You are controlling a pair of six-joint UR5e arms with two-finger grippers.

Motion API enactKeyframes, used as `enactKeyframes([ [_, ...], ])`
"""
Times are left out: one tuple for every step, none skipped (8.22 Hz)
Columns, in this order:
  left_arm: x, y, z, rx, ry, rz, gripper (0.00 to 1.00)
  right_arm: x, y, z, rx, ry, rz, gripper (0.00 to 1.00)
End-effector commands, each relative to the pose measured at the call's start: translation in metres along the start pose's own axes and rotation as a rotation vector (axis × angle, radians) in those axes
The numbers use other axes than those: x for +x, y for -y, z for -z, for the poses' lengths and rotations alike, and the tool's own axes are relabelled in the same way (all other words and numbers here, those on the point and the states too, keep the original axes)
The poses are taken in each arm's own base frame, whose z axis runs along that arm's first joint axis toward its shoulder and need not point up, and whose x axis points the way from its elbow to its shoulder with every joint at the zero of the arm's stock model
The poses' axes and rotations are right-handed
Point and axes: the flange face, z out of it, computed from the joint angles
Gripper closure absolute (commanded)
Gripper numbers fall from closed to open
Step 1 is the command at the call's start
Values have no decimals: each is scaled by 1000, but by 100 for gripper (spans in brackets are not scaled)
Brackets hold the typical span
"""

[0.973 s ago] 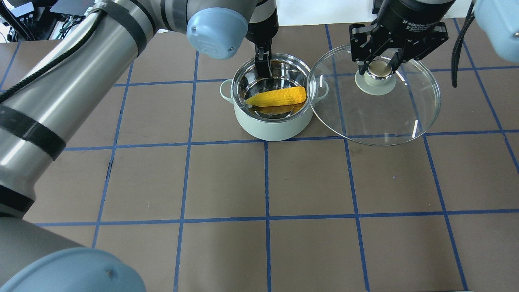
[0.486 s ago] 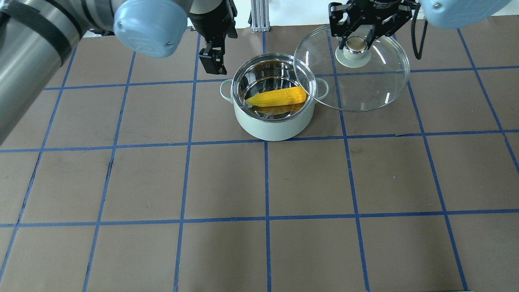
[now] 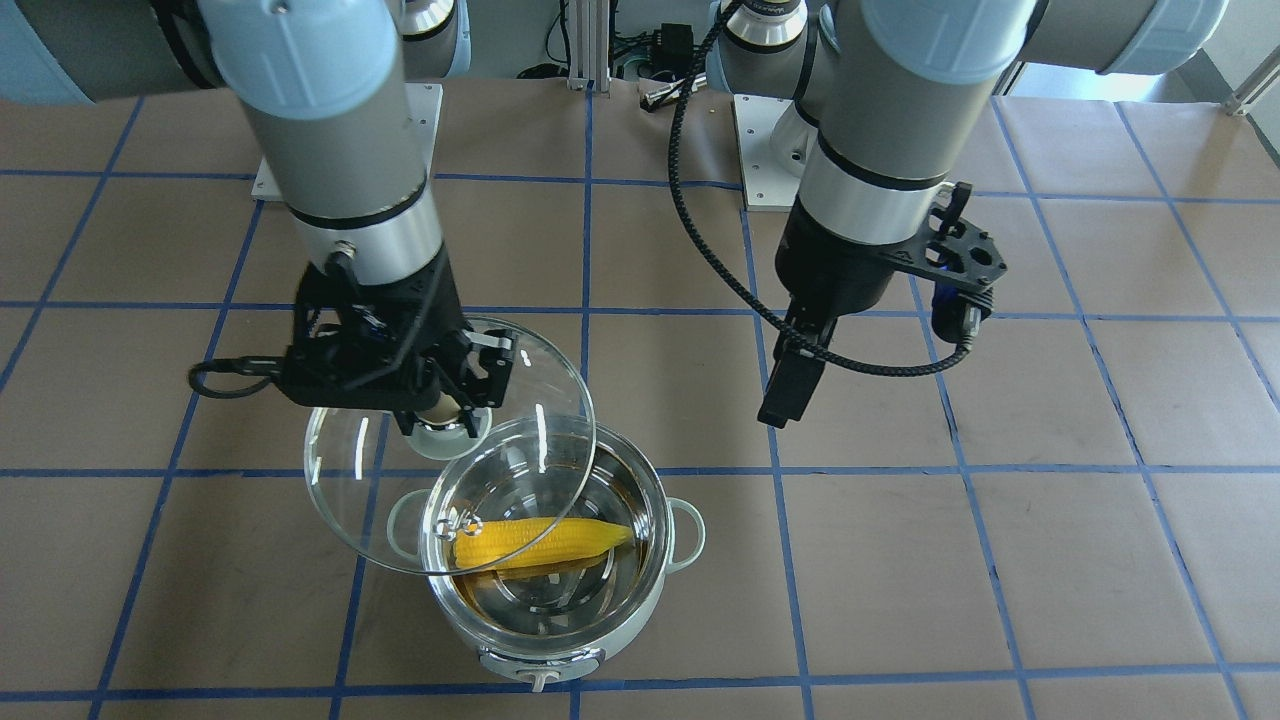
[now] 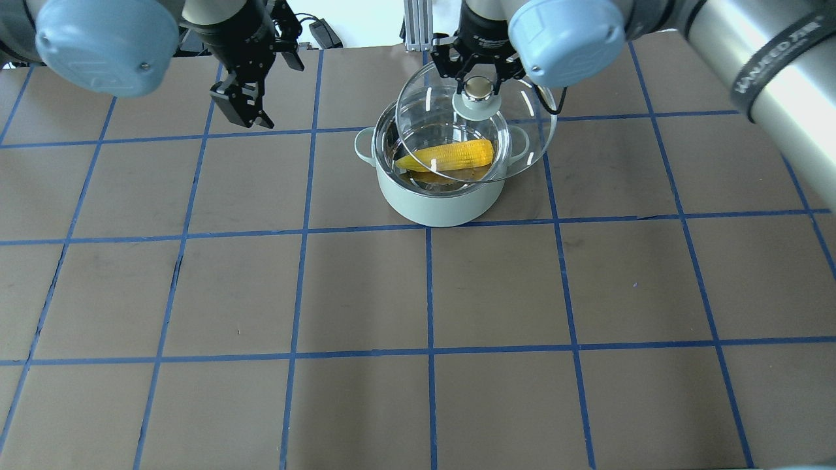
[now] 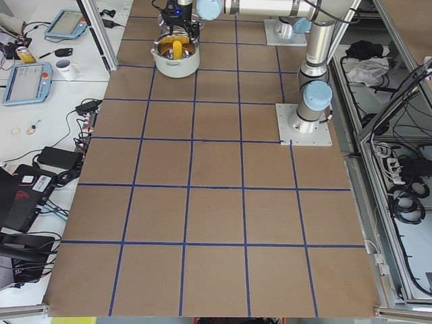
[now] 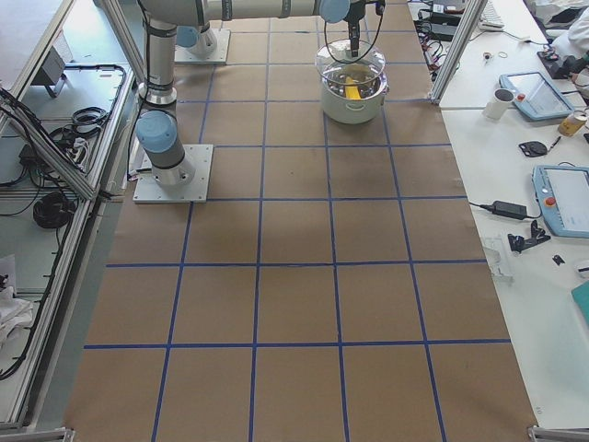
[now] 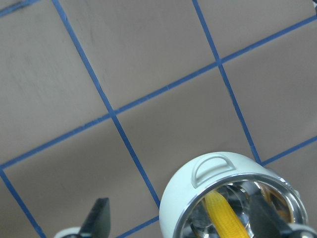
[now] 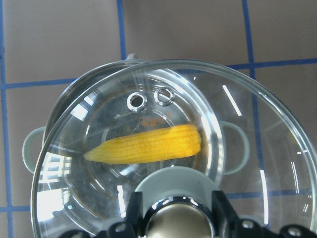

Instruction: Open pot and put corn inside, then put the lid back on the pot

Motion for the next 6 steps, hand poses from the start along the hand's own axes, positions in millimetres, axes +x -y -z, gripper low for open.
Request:
enactKeyframes([
  [-32,36,35,102,49,-236,0,-44,-4,-50,-8,-14,-3,76],
  [-43,43,43,99,78,-318,0,-47,0,-62,-2,-12,-1,76],
  [-52,53,51,99,84,-352,0,-47,4,-73,-8,-13,-6,76],
  [-56,56,52,92,94,-367,0,-47,6,-75,-8,-15,-15,76],
  [-57,56,56,94,97,-447,0,-47,6,-77,-10,-18,-33,76],
  [-60,54,59,91,100,-475,0,-45,7,-79,-13,-18,-66,78],
])
